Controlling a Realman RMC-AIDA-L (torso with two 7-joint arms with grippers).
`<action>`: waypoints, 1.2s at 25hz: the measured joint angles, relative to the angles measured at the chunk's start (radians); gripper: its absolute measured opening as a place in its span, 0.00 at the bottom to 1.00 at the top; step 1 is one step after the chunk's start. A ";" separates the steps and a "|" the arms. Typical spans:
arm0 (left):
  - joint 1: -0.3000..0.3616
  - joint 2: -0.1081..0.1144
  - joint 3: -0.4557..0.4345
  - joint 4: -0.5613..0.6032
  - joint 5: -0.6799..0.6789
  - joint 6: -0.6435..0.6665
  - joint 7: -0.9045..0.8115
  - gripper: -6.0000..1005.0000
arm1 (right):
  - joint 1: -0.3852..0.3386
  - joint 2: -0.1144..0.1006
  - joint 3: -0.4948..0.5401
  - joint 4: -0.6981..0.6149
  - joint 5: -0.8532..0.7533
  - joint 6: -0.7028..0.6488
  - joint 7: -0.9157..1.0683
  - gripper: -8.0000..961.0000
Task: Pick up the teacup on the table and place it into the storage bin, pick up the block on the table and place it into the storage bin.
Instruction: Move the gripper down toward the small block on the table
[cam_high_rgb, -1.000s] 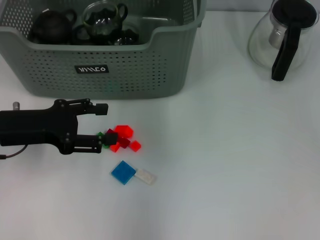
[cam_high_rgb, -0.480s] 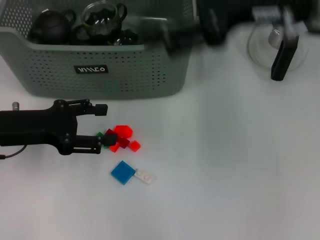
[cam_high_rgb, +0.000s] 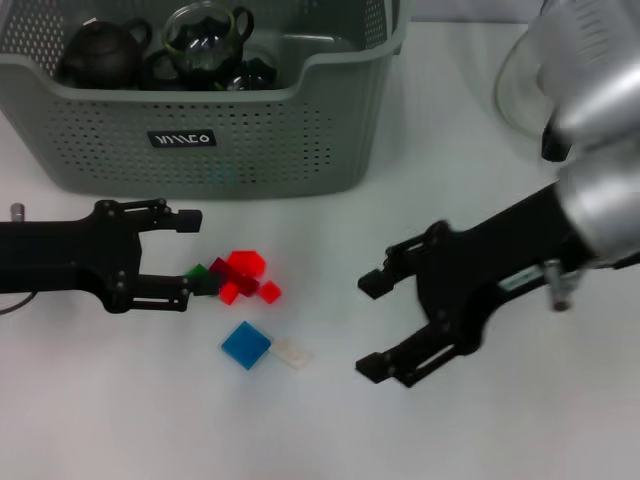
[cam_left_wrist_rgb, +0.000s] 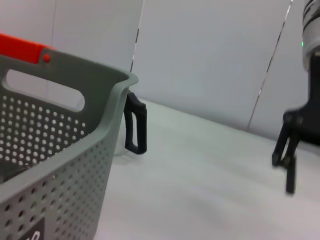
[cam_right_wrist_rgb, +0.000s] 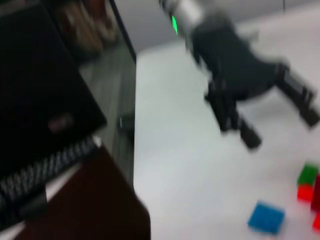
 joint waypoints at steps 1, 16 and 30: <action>0.004 0.000 0.000 0.007 0.000 0.001 0.006 0.82 | 0.020 0.000 -0.040 0.007 -0.029 0.023 0.033 0.97; 0.034 -0.002 -0.006 0.027 0.001 -0.006 0.018 0.82 | 0.290 0.010 -0.589 0.267 -0.145 0.486 0.286 0.95; 0.035 -0.007 -0.006 0.022 0.001 -0.008 0.016 0.82 | 0.288 0.022 -0.710 0.340 -0.139 0.693 0.286 0.93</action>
